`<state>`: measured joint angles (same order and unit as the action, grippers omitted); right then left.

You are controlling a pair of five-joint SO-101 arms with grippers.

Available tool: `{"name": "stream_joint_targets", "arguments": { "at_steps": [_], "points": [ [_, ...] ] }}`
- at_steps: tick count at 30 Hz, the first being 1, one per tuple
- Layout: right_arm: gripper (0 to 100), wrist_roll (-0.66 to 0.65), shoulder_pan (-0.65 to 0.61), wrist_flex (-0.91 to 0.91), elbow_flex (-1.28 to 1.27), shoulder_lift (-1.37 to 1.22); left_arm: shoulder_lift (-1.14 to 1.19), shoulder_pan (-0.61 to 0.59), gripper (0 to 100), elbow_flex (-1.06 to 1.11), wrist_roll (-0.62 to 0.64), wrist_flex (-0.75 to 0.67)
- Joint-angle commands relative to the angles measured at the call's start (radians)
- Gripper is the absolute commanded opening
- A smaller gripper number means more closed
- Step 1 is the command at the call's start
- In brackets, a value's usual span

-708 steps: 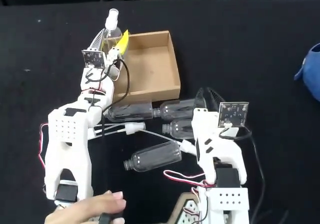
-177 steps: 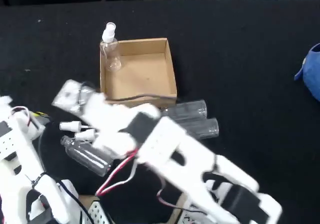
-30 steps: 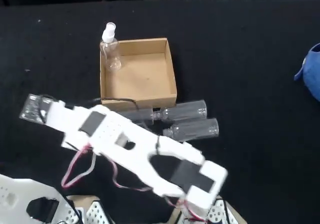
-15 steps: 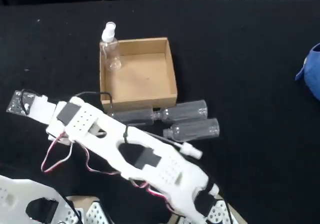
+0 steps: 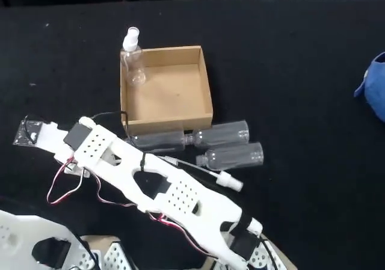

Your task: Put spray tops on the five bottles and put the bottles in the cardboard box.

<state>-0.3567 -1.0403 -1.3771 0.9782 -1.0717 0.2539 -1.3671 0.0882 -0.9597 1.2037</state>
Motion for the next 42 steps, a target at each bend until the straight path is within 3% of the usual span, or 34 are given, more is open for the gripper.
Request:
{"name": "stream_joint_targets", "arguments": {
  "at_steps": [1, 5, 12, 19, 24, 31, 38, 42],
  "points": [
    [0.5, -0.006, 0.021, -0.034, 0.097, -0.004, -0.072, -0.015, 3, -0.053, -0.003, -0.003],
    [1.1, 0.018, 0.035, -0.109, 0.219, -0.001, -0.075, 0.005, 3, -0.054, 0.014, 0.000],
    [0.9, 0.100, 0.157, -0.287, 0.711, 0.050, -0.192, 0.081, 3, -0.058, 0.203, 0.000],
    [1.0, 0.130, 0.213, -0.328, 0.696, 0.151, -0.381, 0.234, 3, 0.071, 0.350, -0.008],
    [1.0, 0.195, 0.247, -0.381, 0.694, 0.278, -0.548, 0.275, 3, 0.179, 0.370, -0.018],
    [1.0, 0.262, 0.252, -0.391, 0.671, 0.493, -0.872, 0.274, 3, 0.484, 0.446, -0.207],
    [1.0, 0.275, 0.249, -0.390, 0.274, 0.905, -1.221, 0.315, 3, 0.673, 0.488, -0.204],
    [1.0, 0.267, 0.253, -0.381, 0.056, 1.184, -1.312, 0.423, 3, 0.676, 0.549, -0.167]
  ]
}}
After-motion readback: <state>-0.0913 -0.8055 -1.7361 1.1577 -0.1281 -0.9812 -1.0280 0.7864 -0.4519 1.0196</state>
